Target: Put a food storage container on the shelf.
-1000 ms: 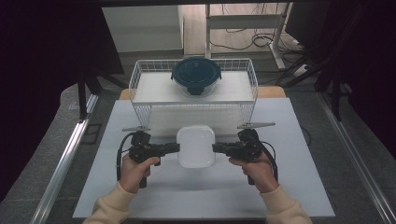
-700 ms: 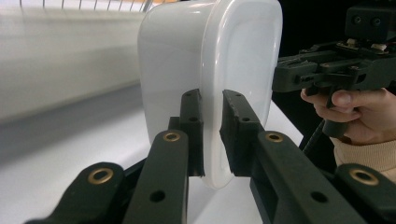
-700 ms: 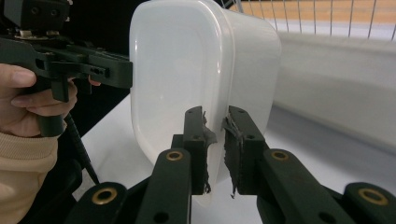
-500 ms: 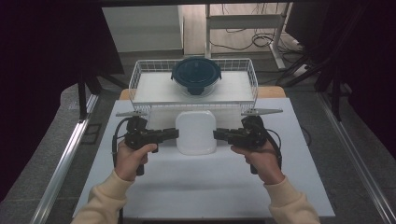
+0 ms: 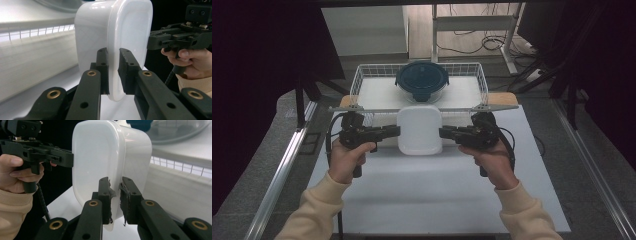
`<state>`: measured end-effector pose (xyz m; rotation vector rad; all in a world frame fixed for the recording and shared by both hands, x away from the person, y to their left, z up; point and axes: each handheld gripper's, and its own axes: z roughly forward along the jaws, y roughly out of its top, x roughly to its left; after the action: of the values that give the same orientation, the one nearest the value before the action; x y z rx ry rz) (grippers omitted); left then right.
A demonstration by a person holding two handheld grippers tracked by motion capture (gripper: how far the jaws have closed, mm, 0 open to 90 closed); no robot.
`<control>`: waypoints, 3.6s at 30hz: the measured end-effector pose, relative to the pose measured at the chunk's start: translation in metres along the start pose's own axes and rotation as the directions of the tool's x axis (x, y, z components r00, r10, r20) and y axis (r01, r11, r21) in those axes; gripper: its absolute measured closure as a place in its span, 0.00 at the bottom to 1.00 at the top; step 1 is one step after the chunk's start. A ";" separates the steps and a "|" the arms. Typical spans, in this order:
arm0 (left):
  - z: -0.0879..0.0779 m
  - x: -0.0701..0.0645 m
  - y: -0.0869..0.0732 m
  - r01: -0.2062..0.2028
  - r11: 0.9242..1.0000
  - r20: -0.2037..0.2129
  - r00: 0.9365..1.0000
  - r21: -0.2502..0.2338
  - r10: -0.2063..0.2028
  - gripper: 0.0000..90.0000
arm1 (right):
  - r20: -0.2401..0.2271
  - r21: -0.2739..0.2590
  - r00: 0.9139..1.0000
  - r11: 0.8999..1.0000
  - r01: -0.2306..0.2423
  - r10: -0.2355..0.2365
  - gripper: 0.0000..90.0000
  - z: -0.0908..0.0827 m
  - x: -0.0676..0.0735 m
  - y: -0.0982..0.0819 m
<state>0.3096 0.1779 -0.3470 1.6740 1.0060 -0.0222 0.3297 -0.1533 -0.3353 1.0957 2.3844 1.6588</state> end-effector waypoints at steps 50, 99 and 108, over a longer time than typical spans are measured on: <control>-0.018 -0.007 0.103 -0.044 0.998 -0.021 0.999 -0.037 0.043 0.87 | 0.031 -0.030 0.998 0.998 0.063 -0.062 0.87 -0.014 0.008 0.106; 0.011 0.034 0.164 0.090 0.996 -0.013 0.996 0.025 -0.090 0.87 | 0.009 0.016 0.994 0.994 -0.108 0.108 0.87 0.011 -0.043 0.161; 0.018 0.050 0.177 0.165 0.985 0.022 0.986 0.045 -0.166 0.86 | 0.009 0.046 0.982 0.981 -0.190 0.189 0.84 0.020 -0.057 0.173</control>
<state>0.4588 0.1917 -0.2386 1.6213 1.1300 -0.1754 0.4714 -0.1376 -0.2193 1.3722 2.3936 1.6588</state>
